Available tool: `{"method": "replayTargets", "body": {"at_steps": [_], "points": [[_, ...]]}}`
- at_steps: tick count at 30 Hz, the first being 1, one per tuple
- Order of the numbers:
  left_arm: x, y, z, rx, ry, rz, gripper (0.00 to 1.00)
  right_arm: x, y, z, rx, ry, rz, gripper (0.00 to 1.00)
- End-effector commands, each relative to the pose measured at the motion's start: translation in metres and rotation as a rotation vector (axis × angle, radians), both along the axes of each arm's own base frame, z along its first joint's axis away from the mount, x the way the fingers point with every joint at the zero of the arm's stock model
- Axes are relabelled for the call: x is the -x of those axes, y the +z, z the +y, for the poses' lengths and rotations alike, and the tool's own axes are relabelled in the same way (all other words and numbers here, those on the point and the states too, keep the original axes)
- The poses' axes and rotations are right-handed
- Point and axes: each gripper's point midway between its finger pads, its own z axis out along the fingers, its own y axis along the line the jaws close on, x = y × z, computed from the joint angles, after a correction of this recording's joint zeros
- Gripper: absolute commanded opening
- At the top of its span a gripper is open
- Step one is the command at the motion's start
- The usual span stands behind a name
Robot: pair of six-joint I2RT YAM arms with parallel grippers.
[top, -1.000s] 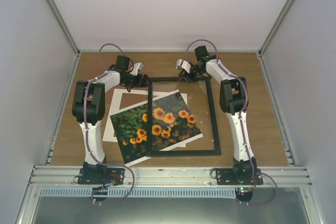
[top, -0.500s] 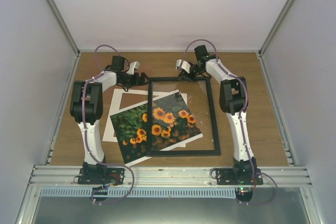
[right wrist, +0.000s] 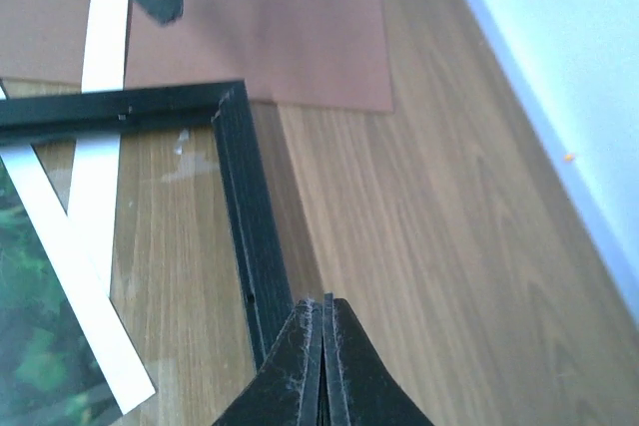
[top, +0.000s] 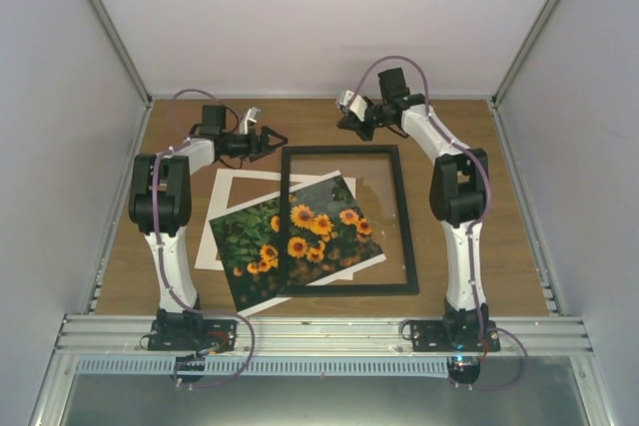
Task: Put the photo into the frame
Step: Adjust the photo frame item on the photo frame, then move the photo frame to the center of the board.
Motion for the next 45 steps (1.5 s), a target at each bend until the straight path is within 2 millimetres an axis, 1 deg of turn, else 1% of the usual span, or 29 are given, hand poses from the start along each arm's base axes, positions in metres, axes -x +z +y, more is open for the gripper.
{"method": "replayTargets", "body": {"at_steps": [1,3,4,6,7,9,10,12,14,17,19,22,24,25,26,27,29,33,36,40,45], "points": [[0.006,0.016,-0.007,0.137,-0.061,-0.015,0.99,0.005,0.026,0.008,-0.047,0.016,-0.052,0.01],[0.004,0.012,-0.005,0.125,-0.045,-0.012,0.99,0.006,0.021,0.007,-0.034,0.012,-0.027,0.01],[0.0,0.009,-0.003,0.101,-0.028,-0.014,0.99,0.006,0.02,0.006,-0.03,0.005,-0.016,0.03],[-0.006,0.0,0.003,0.029,0.018,-0.005,0.99,0.007,0.016,0.004,-0.022,-0.014,0.018,0.14],[-0.007,-0.001,0.005,0.005,0.035,-0.012,0.99,0.008,0.015,0.002,-0.024,-0.029,0.038,0.19],[-0.008,-0.005,0.009,-0.039,0.051,-0.017,0.99,0.009,0.014,-0.002,-0.035,-0.066,0.09,0.34],[-0.007,-0.009,0.01,-0.062,0.055,-0.015,0.97,0.009,0.012,-0.006,-0.044,-0.083,0.121,0.41],[-0.004,-0.019,0.01,-0.098,0.051,0.001,0.93,0.008,0.009,-0.015,-0.065,-0.126,0.18,0.5],[0.001,-0.027,0.006,-0.108,0.039,0.023,0.9,0.007,0.006,-0.026,-0.089,-0.165,0.239,0.56],[0.006,-0.033,-0.005,-0.107,0.014,0.036,0.9,0.006,-0.001,-0.046,-0.108,-0.23,0.318,0.58],[0.007,-0.035,-0.012,-0.101,-0.008,0.039,0.87,0.007,-0.004,-0.064,-0.133,-0.276,0.379,0.59],[0.009,-0.04,-0.024,-0.089,-0.047,0.043,0.83,0.009,-0.01,-0.091,-0.173,-0.358,0.472,0.6],[0.008,-0.045,-0.03,-0.099,-0.062,0.055,0.82,0.009,-0.016,-0.114,-0.175,-0.429,0.503,0.6],[0.007,-0.047,-0.029,-0.104,-0.06,0.065,0.81,0.011,-0.018,-0.122,-0.178,-0.453,0.52,0.6],[0.006,-0.049,-0.029,-0.111,-0.054,0.071,0.81,0.015,-0.02,-0.124,-0.182,-0.467,0.543,0.6],[0.006,-0.05,-0.028,-0.119,-0.048,0.075,0.81,0.016,-0.023,-0.141,-0.196,-0.515,0.57,0.6],[0.004,-0.053,-0.026,-0.147,-0.036,0.075,0.81,0.022,-0.029,-0.153,-0.22,-0.564,0.625,0.61],[0.009,-0.063,-0.019,-0.199,-0.021,0.107,0.84,0.039,-0.048,-0.166,-0.248,-0.631,0.733,0.66],[0.012,-0.07,-0.021,-0.201,-0.029,0.127,0.84,0.047,-0.062,-0.172,-0.286,-0.647,0.821,0.69],[0.014,-0.07,-0.036,-0.171,-0.082,0.122,0.82,0.054,-0.074,-0.166,-0.341,-0.62,0.914,0.69],[0.015,-0.069,-0.047,-0.122,-0.131,0.113,0.79,0.059,-0.081,-0.156,-0.415,-0.576,0.993,0.68]]}}
